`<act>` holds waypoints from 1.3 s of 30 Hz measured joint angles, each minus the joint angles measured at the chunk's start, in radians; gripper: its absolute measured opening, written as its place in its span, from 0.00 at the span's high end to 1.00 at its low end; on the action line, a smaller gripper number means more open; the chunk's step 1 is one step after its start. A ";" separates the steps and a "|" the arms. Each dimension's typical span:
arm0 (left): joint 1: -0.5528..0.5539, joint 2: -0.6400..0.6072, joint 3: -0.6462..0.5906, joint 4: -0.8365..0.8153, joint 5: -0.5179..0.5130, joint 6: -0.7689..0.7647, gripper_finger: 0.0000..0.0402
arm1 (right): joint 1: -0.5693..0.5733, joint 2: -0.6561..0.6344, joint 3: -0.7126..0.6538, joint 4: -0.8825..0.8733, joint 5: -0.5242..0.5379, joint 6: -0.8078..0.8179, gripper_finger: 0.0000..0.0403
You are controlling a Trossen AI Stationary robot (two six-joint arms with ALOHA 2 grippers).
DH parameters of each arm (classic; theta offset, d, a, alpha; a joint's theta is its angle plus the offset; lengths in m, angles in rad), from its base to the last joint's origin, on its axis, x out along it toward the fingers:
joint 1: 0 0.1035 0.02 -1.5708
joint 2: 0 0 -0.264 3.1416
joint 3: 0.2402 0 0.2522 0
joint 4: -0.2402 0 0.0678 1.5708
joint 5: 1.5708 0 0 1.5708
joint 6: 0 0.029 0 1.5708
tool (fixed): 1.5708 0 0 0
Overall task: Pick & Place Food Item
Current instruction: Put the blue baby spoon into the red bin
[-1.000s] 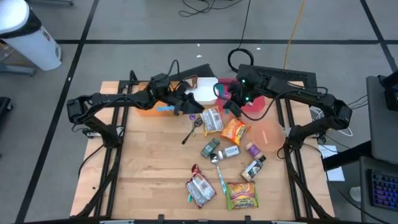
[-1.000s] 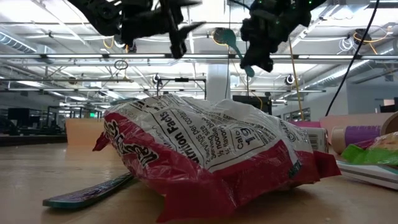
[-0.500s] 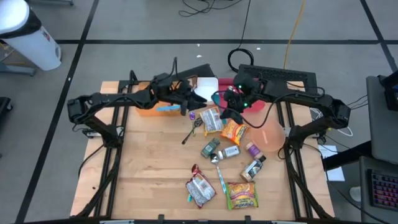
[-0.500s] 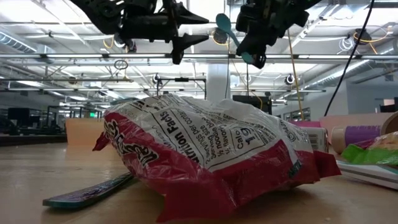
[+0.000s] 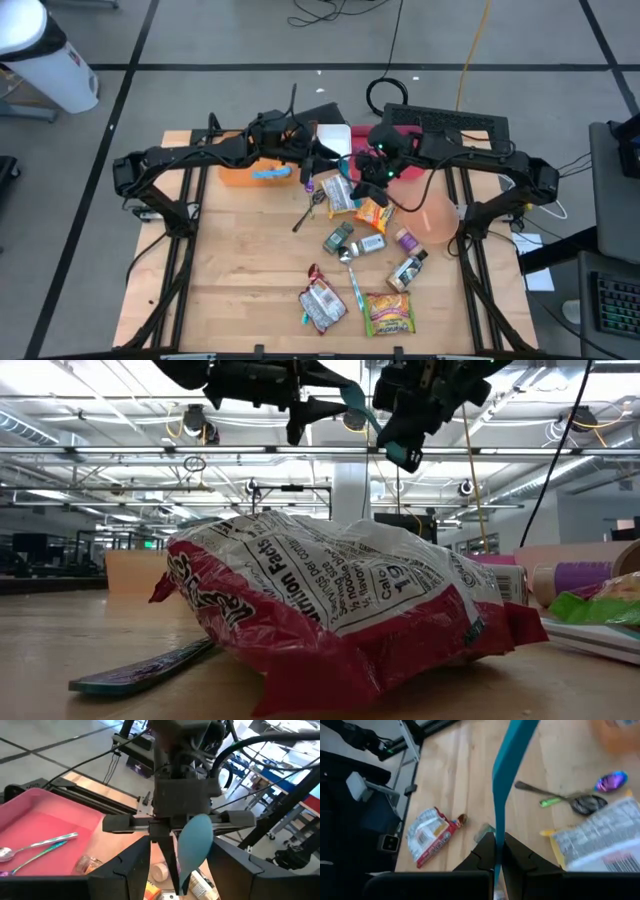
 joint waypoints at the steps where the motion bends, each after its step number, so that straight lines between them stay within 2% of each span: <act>1: -0.001 0.000 0.000 -0.001 0.001 -0.010 0.51 | 0.003 -0.001 0.000 0.000 0.000 0.000 0.99; 5: -0.010 0.000 0.000 -0.049 -0.022 -0.016 0.56 | 0.019 0.001 0.000 0.001 0.004 0.016 0.99; 14: -0.034 0.000 0.000 -0.038 -0.063 -0.003 0.90 | 0.032 0.000 0.000 0.006 0.008 0.030 0.99; 17: -0.033 0.002 0.000 -0.031 -0.079 -0.006 0.97 | 0.032 0.000 0.001 0.006 0.008 0.036 0.99; 22: -0.033 0.002 0.000 -0.027 -0.069 -0.006 0.94 | 0.032 0.000 0.001 0.006 0.004 0.030 0.99; 27: -0.032 0.002 0.000 -0.025 -0.074 -0.006 0.98 | 0.033 0.000 0.002 0.011 0.035 0.029 0.97; 39: -0.032 0.001 0.000 -0.018 -0.061 -0.022 0.99 | 0.032 -0.001 0.002 0.133 0.052 0.079 0.69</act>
